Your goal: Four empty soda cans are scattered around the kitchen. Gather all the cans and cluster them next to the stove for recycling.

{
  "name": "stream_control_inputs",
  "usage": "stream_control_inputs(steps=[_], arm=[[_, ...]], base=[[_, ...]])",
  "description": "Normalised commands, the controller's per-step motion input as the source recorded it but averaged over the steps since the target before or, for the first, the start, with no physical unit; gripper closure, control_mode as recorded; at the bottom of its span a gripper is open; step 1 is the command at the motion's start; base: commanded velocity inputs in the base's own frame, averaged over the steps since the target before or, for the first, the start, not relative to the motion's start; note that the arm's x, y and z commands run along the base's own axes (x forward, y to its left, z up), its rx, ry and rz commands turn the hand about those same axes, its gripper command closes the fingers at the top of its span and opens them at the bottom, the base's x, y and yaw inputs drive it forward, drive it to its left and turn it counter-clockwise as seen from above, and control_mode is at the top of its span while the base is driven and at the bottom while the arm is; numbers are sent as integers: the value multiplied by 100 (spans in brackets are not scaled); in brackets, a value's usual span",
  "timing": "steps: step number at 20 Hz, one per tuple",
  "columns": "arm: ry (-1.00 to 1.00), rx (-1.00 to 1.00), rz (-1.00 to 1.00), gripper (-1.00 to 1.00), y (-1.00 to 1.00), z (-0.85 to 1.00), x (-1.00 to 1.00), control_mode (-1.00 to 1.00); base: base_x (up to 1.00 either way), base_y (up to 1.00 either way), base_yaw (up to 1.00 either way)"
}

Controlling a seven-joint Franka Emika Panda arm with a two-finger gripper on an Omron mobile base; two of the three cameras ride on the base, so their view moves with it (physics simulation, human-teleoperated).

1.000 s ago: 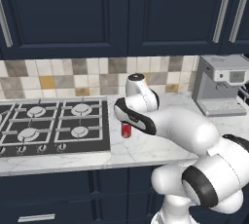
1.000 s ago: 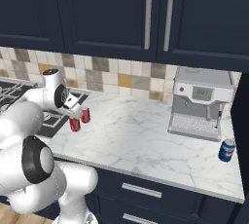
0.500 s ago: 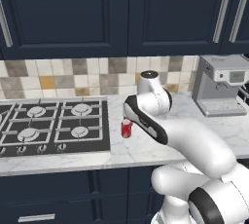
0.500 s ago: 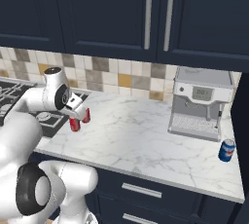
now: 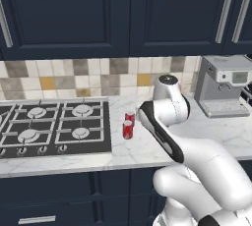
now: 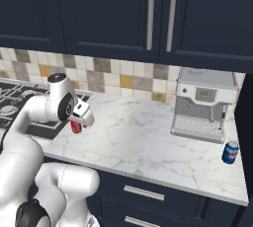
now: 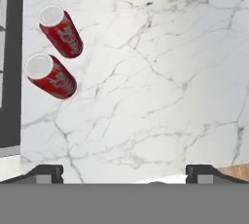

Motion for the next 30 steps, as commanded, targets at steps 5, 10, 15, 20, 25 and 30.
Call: stream_control_inputs(steps=[5,10,15,20,25,30], arm=[[0,0,0,-100,-34,2,-20,-100],[0,0,0,-100,-36,1,-19,-100],[-3,0,0,-100,-38,2,-14,-100],[-4,0,0,-100,-38,5,-11,-100],[-8,0,0,-100,-36,6,-9,-100],[-9,0,0,-100,-36,11,-4,-100]], base=[[0,0,0],[0,0,0],[0,0,0],[0,0,0],[0,0,0],[0,0,0]])
